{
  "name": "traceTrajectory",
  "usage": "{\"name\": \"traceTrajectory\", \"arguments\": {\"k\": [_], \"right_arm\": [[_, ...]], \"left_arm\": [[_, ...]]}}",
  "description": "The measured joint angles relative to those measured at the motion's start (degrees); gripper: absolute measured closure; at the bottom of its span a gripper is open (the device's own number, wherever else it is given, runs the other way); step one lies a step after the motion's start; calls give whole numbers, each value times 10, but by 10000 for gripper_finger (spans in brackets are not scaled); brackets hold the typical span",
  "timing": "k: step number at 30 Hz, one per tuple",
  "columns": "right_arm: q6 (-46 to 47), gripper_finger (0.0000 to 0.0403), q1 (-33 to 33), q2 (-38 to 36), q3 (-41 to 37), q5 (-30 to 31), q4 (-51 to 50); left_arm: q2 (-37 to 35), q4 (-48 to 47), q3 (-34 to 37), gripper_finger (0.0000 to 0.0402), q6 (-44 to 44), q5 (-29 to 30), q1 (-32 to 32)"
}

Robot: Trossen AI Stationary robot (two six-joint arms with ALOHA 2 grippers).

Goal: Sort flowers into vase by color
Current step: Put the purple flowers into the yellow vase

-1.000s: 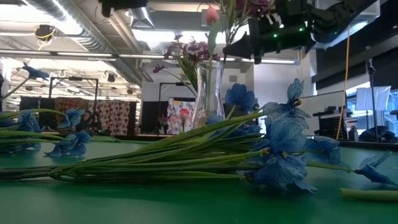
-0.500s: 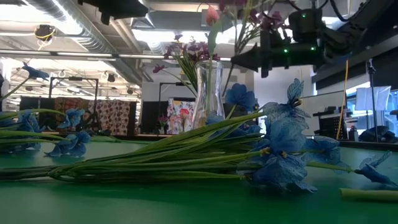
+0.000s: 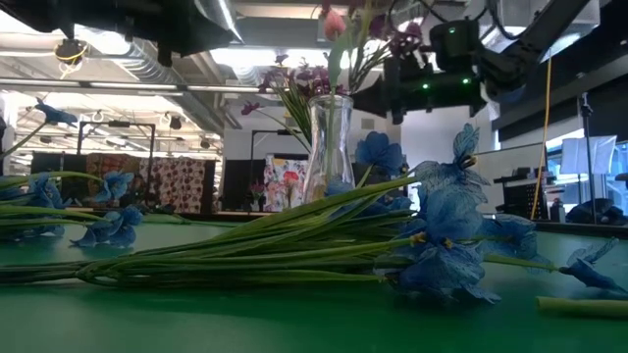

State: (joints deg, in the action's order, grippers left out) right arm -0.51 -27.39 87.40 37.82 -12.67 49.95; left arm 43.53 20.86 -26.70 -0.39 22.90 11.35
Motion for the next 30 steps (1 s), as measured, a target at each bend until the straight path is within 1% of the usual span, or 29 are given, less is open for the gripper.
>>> {"name": "traceTrajectory", "arguments": {"k": [6, 13, 17, 24, 30], "right_arm": [[-20, 395, 0, 46, 27, 15, 0], [-44, 397, 0, 79, 39, 37, -1], [-47, 394, -1, 85, 39, 51, -8], [-47, 395, -4, 85, 39, 46, -40], [-47, 387, -4, 85, 39, 46, -56]], "left_arm": [[0, -2, 0, 326, -10, 0, 0], [0, -8, 0, 326, -12, 0, 0], [0, -8, 0, 326, -15, 0, 0], [0, -8, 0, 326, -21, 0, 0], [0, -8, 0, 326, -22, 0, 0]]}}
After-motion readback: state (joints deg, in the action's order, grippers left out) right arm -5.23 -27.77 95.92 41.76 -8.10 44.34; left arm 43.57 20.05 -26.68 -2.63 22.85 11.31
